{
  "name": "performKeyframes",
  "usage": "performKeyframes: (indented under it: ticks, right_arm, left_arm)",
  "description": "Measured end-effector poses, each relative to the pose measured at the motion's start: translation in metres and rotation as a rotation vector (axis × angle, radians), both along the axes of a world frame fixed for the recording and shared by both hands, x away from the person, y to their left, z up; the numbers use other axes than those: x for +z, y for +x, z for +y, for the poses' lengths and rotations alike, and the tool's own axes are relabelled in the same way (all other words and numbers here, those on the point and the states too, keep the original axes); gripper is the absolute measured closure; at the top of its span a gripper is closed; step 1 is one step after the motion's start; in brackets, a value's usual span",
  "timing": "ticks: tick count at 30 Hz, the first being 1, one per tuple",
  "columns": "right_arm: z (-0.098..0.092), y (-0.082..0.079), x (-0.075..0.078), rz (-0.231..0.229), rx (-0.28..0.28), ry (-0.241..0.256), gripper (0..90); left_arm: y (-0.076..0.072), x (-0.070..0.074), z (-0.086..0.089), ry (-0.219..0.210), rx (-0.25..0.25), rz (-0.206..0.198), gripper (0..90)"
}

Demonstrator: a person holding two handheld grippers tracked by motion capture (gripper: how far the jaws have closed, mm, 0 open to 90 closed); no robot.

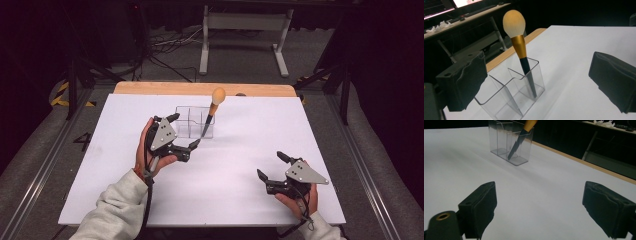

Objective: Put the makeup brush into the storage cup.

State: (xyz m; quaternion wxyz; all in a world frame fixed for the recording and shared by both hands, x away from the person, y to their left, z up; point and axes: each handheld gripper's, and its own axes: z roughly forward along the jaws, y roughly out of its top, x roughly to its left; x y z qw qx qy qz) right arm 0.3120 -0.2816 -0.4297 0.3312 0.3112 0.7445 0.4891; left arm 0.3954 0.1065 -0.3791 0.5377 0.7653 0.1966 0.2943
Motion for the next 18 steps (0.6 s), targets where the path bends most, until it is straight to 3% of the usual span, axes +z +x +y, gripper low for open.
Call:
performKeyframes:
  ticks: [18]
  right_arm:
    - [0.000,0.000,0.000,0.001,0.003,-0.005,12.7]
  left_arm:
    - [-0.011,-0.007,0.023,-0.026,0.015,-0.022,2.7]
